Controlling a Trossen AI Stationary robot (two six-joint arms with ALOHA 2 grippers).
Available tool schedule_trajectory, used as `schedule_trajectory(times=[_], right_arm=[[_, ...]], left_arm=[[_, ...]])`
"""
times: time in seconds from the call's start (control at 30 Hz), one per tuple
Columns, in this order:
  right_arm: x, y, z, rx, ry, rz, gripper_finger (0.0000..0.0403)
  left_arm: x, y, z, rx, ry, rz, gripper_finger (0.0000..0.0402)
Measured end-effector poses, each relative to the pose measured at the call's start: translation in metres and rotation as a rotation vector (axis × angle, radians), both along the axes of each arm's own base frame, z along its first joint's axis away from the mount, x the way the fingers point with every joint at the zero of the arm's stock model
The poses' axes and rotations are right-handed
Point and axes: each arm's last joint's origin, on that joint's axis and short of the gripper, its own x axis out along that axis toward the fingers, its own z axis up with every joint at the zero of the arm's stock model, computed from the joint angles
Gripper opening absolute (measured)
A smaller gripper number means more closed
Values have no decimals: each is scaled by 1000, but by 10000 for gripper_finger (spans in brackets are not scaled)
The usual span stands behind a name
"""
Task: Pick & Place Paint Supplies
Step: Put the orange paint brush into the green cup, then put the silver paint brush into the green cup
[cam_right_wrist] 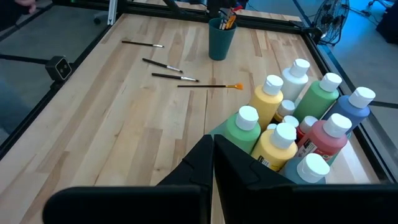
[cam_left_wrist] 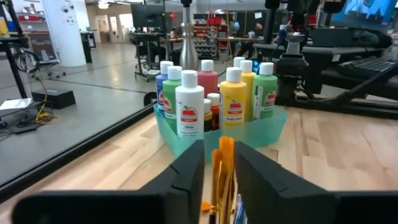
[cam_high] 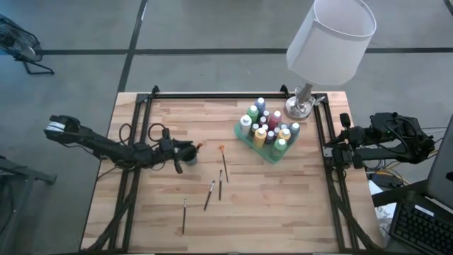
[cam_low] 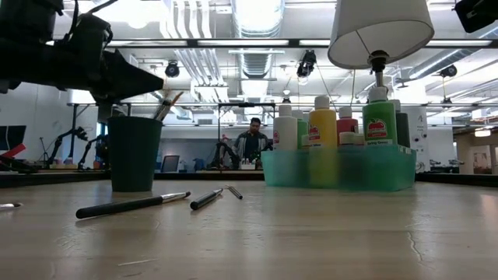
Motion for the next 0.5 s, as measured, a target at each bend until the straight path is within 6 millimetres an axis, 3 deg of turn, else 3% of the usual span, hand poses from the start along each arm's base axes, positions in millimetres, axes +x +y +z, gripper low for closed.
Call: schedule_trajectory(times=[0.2, 0.5], right_arm=[[0, 0, 0, 0, 0, 0, 8], [0, 0, 0, 0, 0, 0, 8]], left_arm=[[0, 0, 4, -8, -22, 16, 135], [14, -3, 51, -21, -180, 9, 142]])
